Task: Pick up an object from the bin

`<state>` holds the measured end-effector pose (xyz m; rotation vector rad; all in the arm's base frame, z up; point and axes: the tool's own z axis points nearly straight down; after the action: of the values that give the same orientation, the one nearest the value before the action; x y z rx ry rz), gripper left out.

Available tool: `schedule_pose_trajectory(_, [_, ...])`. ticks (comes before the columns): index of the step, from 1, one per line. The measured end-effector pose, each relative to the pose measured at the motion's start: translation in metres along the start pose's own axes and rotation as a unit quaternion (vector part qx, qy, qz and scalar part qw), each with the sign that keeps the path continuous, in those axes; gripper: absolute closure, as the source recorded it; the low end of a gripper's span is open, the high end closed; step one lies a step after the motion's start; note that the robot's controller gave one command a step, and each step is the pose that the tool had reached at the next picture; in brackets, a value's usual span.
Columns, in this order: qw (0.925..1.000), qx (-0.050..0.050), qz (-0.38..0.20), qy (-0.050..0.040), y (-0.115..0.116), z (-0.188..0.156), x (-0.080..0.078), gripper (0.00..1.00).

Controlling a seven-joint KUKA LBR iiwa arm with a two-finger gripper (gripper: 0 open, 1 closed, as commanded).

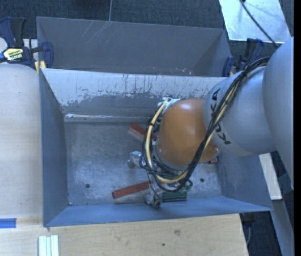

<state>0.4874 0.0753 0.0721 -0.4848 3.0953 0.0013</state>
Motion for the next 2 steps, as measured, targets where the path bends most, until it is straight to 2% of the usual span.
schedule_pose_trajectory(1, [1.0000,0.000,0.000,-0.0004,0.000,-0.001,0.000,1.00])
schedule_pose_trajectory(2, [1.0000,0.000,0.001,-0.0001,-0.001,-0.060,-0.003,1.00])
